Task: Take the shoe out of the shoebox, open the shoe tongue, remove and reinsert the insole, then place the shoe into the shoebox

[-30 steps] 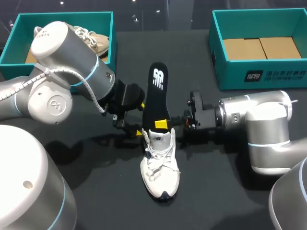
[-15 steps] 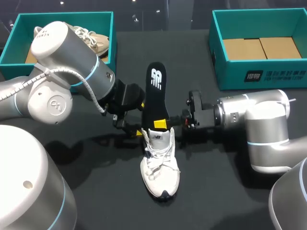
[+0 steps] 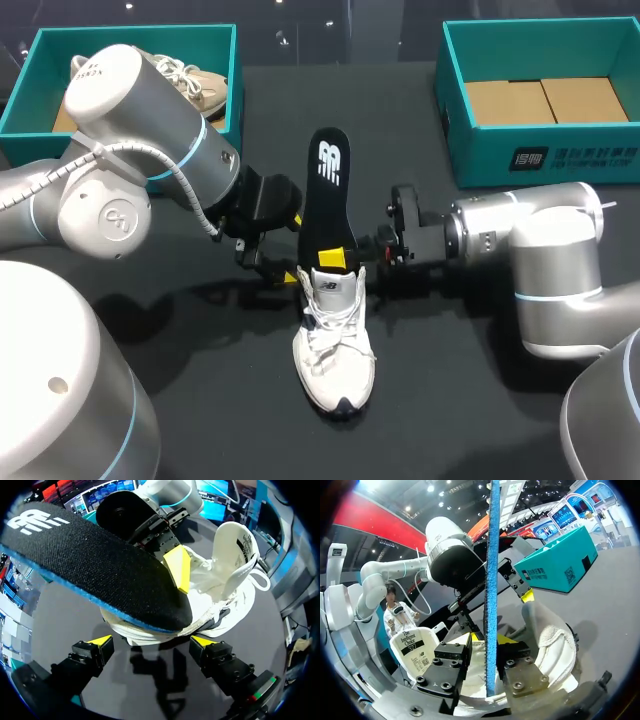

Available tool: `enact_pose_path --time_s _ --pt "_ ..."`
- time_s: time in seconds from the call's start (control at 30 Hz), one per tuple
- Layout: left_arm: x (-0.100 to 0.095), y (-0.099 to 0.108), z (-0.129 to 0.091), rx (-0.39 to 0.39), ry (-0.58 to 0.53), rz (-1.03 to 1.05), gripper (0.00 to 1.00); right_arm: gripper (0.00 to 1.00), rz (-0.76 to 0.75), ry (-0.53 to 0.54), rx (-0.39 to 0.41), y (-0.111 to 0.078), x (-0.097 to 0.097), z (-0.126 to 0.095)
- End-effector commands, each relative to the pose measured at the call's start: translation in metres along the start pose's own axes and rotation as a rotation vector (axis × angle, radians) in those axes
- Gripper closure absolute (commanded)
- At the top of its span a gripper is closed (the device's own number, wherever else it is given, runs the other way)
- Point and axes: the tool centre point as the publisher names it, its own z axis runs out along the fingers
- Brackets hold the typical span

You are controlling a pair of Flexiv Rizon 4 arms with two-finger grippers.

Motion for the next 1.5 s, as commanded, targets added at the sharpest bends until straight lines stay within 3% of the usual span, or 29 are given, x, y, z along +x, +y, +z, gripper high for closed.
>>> enact_pose_path --time_s 0.03,0.6,0.67,0.77,0.8,1.3,1.5 --pt "0.001 0.001 0.000 0.001 0.000 0.001 0.00 0.73 -0.007 -0.012 0.014 0.006 0.004 0.000" --pt "0.001 0.001 0.000 0.001 0.000 0.001 0.00 0.71 -0.062 -0.038 0.077 0.040 -0.001 -0.003" --pt "0.001 0.001 0.000 0.001 0.000 0.001 0.00 0.75 -0.056 -0.047 0.075 0.043 -0.003 -0.004" --pt "0.001 0.001 0.000 0.001 0.000 0.001 0.00 0.94 -0.041 -0.063 0.068 0.043 -0.005 -0.005" --pt "0.001 0.001 0.000 0.001 0.000 0.001 0.00 1.00 -0.036 -0.062 0.067 0.042 -0.006 -0.005" --pt "0.001 0.001 0.000 0.001 0.000 0.001 0.00 1.00 0.097 -0.090 0.070 -0.004 -0.002 -0.001" --pt "0.001 0.001 0.000 0.001 0.000 0.001 0.00 1.00 0.127 -0.083 0.085 -0.014 0.004 0.002"
